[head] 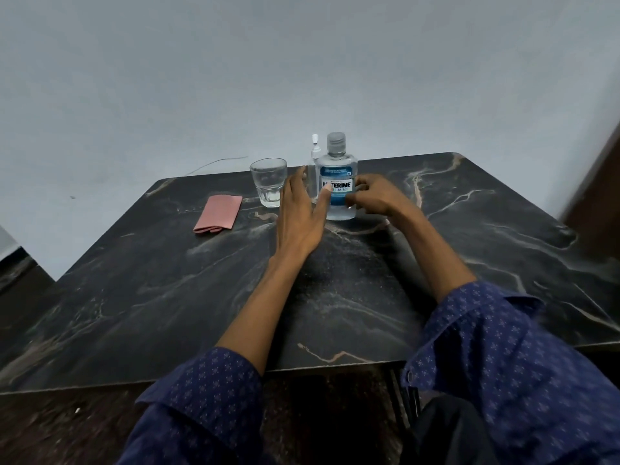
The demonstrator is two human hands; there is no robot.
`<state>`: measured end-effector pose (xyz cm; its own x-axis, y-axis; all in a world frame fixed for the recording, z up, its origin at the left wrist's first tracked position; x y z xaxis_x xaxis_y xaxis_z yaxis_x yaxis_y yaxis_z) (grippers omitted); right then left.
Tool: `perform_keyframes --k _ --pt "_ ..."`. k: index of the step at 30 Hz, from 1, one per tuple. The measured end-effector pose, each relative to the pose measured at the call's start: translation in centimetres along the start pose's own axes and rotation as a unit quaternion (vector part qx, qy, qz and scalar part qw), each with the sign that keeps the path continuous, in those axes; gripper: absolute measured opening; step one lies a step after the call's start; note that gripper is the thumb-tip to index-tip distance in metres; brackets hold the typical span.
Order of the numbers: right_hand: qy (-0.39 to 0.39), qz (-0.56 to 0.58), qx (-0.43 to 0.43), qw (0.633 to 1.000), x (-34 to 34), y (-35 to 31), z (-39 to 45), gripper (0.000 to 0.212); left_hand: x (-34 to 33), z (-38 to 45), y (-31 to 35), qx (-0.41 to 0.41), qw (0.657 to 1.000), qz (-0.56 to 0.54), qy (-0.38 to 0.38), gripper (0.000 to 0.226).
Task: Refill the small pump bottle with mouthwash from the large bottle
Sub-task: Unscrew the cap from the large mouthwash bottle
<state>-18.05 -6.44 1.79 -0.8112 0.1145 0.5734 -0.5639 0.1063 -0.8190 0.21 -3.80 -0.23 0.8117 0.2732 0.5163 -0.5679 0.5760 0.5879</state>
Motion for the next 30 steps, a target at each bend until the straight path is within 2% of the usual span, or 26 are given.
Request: perform_keyframes --k 3,6,9,11,13,14,16,18,20,23,27,30 --pt "-0.091 0.006 0.037 0.995 -0.2 -0.5 -0.9 0.034 0.1 0.1 -0.2 0.016 0.999 -0.035 -0.037 0.076" --pt "-0.106 0.002 0.064 0.992 -0.4 -1.0 -1.5 0.036 0.1 -0.2 -0.2 -0.002 0.997 -0.067 -0.032 0.061" --pt "0.004 0.055 0.092 0.994 -0.4 -1.8 -1.6 0.03 0.0 -0.3 0.0 -0.003 0.996 -0.084 -0.007 0.05" --pt "0.093 0.166 0.127 0.973 -0.2 -2.4 -1.8 0.022 -0.2 -0.1 0.2 0.006 0.996 -0.094 -0.007 0.05" --pt "0.118 0.264 0.163 0.943 -0.1 -3.1 -2.1 0.023 -0.2 0.0 0.2 0.019 0.994 -0.109 -0.016 0.051" --pt "0.12 0.275 0.181 0.937 -0.3 -3.5 -2.4 0.03 -0.1 0.0 0.3 0.026 0.993 -0.116 -0.022 0.05" --pt "0.149 0.213 0.206 0.943 -1.0 -4.0 -3.0 0.041 0.0 0.1 0.2 0.032 0.991 -0.127 -0.032 0.044" --pt "0.188 0.153 0.224 0.944 -1.7 -4.3 -3.4 0.045 0.1 0.0 0.1 0.029 0.99 -0.131 -0.045 0.041" --pt "0.212 0.154 0.231 0.937 -1.7 -4.5 -3.6 0.044 0.2 0.1 0.2 0.021 0.988 -0.139 -0.061 0.044" --pt "0.182 0.186 0.225 0.939 -1.4 -4.5 -3.6 0.038 0.5 0.1 0.1 0.012 0.986 -0.145 -0.078 0.045" --pt "0.055 0.254 0.216 0.941 -1.3 -4.2 -3.5 0.018 0.9 0.1 -0.2 0.042 0.976 -0.186 -0.101 0.044" --pt "-0.023 0.284 0.197 0.938 -0.5 -3.9 -3.2 0.023 0.8 0.0 0.0 0.041 0.977 -0.18 -0.106 0.043"
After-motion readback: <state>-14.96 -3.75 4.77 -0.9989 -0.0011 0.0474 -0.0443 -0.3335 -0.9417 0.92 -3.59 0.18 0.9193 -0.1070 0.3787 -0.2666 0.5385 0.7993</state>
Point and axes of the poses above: each hand's wrist, its own z-axis towards the middle knuckle, its own x-axis out of the back of the hand, y = z × x, the point moved 1 cm from there along z, towards the middle knuckle, and after that the axes turned 8 degrees about -x, right-handed, at the moved point
